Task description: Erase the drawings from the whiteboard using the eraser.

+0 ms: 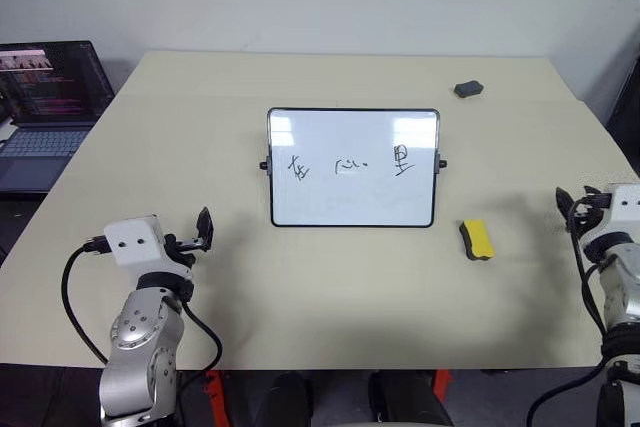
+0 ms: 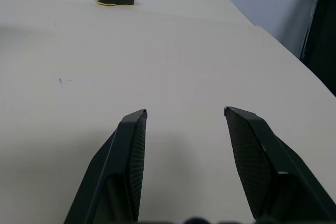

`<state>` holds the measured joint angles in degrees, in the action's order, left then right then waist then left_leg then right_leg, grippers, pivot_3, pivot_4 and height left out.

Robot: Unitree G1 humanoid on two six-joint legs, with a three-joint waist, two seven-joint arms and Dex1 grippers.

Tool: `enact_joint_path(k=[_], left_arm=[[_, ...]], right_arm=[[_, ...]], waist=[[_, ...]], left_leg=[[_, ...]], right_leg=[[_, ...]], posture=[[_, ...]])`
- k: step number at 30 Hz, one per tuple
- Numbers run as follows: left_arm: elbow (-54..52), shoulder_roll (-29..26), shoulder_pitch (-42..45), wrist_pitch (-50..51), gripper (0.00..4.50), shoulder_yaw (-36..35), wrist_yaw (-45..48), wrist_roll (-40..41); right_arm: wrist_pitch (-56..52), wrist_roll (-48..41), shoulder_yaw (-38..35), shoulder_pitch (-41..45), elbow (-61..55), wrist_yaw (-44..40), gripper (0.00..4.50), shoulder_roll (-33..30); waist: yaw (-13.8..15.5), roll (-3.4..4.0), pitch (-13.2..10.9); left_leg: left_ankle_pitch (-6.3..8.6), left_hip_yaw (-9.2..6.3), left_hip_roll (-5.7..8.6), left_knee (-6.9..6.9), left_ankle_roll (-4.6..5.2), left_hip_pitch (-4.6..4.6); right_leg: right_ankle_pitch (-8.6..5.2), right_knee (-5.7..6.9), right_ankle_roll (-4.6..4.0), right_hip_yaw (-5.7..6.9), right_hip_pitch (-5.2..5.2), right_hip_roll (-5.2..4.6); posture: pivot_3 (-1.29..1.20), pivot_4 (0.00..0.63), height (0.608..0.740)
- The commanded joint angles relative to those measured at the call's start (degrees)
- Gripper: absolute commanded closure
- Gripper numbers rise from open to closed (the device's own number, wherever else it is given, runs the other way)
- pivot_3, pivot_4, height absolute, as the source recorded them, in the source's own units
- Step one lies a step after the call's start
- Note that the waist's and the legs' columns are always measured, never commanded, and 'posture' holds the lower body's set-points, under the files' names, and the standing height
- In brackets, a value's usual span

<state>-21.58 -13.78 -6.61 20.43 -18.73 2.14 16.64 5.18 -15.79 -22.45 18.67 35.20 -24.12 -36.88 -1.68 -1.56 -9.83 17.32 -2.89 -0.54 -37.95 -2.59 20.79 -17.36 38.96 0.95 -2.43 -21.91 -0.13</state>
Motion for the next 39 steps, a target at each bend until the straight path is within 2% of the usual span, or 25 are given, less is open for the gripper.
enact_joint_path(k=[1,5,12,17,22,26,29,34,39], left_arm=[[-1.71,-0.87,0.15,-0.85,0.0,-0.74,1.35,0.08],[-1.69,-0.53,-0.43,-0.41,0.0,-1.47,0.21,-1.21],[-2.61,-3.69,-0.77,0.09,0.0,-3.63,6.57,3.43],[-3.95,-12.98,-4.0,3.62,0.0,-9.7,17.29,10.64],[-5.1,-23.98,0.79,10.02,0.0,-9.13,28.07,19.2],[-7.28,-30.11,4.44,15.81,0.0,-6.17,36.14,26.38],[-7.87,-33.21,7.76,18.72,0.0,-1.53,42.02,29.93],[-5.55,-36.85,14.09,17.85,0.0,6.48,50.73,27.8],[-3.79,-38.29,19.56,14.53,0.0,13.6,57.22,22.93]], right_arm=[[0.7,-0.11,-1.5,0.41,-0.37,-0.01,1.99,-1.5],[-0.35,0.1,-1.5,-1.23,-3.94,1.56,1.99,-1.0],[-5.81,-2.11,-2.15,-3.55,-11.49,3.47,1.99,0.94],[-8.64,-2.74,-3.3,-7.33,-21.07,8.82,1.99,5.72],[-17.14,-7.79,-4.95,-10.88,-32.13,9.9,1.99,7.58],[-27.6,-13.65,-5.35,-15.13,-43.75,8.87,1.99,6.9],[-35.57,-17.57,-5.3,-18.84,-52.03,6.3,1.99,3.39],[-49.54,-22.39,-4.95,-22.52,-60.78,7.84,1.99,-0.38],[-59.91,-25.48,-2.66,-20.97,-67.31,12.11,1.99,0.21]], waist=[[0.0,0.0,0.0],[0.01,0.0,0.0],[-0.03,0.01,0.0],[-0.06,0.03,0.0],[0.47,0.33,-0.19],[0.57,0.33,-0.19],[0.21,0.53,-0.29],[-0.01,0.49,-0.33],[-0.23,0.49,-0.34]], left_leg=[[0.0,0.0,0.0,0.0,0.0,0.0],[0.0,0.0,0.01,-0.02,-0.01,-0.01],[-0.01,-0.01,-0.01,-0.01,-0.01,-0.01],[-0.01,-0.04,-0.06,0.05,-0.02,0.03],[-0.01,-0.04,0.04,-0.03,-0.02,0.09],[-0.01,-0.14,0.03,-0.02,-0.01,0.09],[0.0,-0.08,0.02,0.05,-0.01,0.12],[0.0,-0.08,-0.01,0.04,-0.01,0.11],[0.0,-0.02,-0.01,0.04,0.0,0.09]], right_leg=[[0.0,0.01,0.0,0.0,0.0,0.0],[0.0,0.03,0.0,0.0,0.0,0.0],[0.0,0.03,0.0,0.01,0.0,0.0],[-0.02,0.03,-0.02,0.04,-0.07,0.02],[-0.01,0.08,-0.01,0.03,-0.11,-0.05],[-0.01,0.03,0.01,0.11,-0.07,-0.05],[-0.04,0.01,-0.01,0.06,-0.13,-0.04],[-0.05,0.04,0.0,0.06,-0.14,0.03],[-0.05,0.03,0.0,0.0,-0.15,0.1]], posture=[[0.0,0.15,0.74],[0.0,0.15,0.74],[0.0,0.15,0.74],[0.0,0.15,0.74],[0.0,0.15,0.74],[0.0,0.15,0.74],[0.0,0.15,0.74],[0.0,0.15,0.74],[0.0,0.15,0.74]])
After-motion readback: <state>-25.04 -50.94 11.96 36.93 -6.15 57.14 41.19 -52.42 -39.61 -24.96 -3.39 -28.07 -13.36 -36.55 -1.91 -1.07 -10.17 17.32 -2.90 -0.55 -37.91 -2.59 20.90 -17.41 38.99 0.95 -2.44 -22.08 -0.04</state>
